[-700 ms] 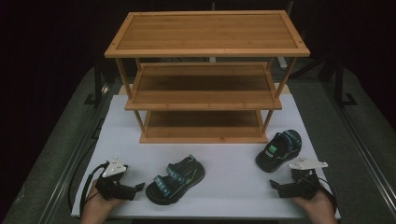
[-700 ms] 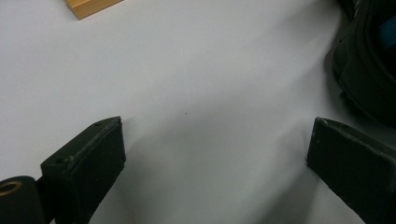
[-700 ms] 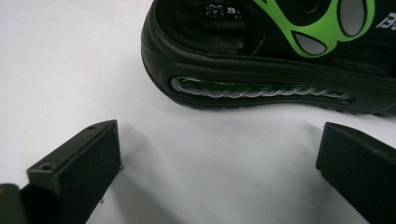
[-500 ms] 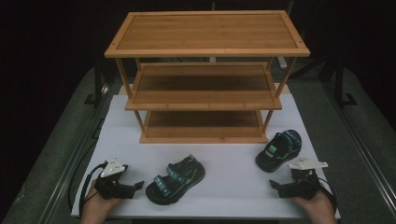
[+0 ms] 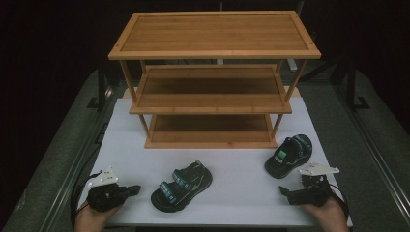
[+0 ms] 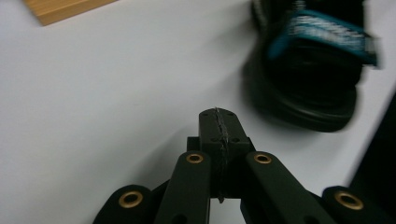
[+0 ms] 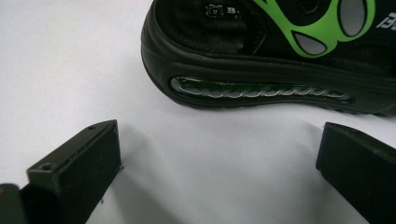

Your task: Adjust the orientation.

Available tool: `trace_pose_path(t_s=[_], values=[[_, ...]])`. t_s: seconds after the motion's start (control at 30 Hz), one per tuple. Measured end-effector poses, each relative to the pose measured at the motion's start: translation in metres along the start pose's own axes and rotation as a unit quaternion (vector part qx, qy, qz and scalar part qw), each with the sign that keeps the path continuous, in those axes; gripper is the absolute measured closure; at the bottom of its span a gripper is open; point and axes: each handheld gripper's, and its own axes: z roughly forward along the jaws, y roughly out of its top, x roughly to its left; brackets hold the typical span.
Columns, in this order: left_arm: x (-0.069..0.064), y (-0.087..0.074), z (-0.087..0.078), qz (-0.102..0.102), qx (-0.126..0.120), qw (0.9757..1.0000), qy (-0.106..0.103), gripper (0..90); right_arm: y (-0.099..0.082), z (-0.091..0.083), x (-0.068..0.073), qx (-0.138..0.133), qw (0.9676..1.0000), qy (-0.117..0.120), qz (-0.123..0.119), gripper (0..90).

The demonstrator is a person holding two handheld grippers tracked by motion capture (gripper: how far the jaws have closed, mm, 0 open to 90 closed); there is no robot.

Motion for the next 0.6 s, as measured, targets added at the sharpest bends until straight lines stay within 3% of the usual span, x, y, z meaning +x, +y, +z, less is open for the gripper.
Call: trace_pose_path(t_s=[0.13,0.2,0.3,0.47,0.6], values=[[-0.017,0.002,-0.004,0.003,-0.012,0.9995,-0.03,90.0,0.0,0.0,0.0,0.0,1.0,0.0,0.0,0.0],[-0.021,0.003,-0.004,0.008,-0.011,0.9993,-0.035,90.0,0.0,0.0,0.0,0.0,1.0,0.0,0.0,0.0],[-0.031,0.005,0.0,0.012,-0.009,0.9981,-0.059,90.0,0.0,0.0,0.0,0.0,1.0,0.0,0.0,0.0],[-0.037,0.004,0.006,0.015,-0.001,0.9966,-0.081,90.0,0.0,0.0,0.0,0.0,1.0,0.0,0.0,0.0],[-0.037,0.004,0.012,0.017,0.011,0.9964,-0.082,90.0,0.0,0.0,0.0,0.0,1.0,0.0,0.0,0.0]])
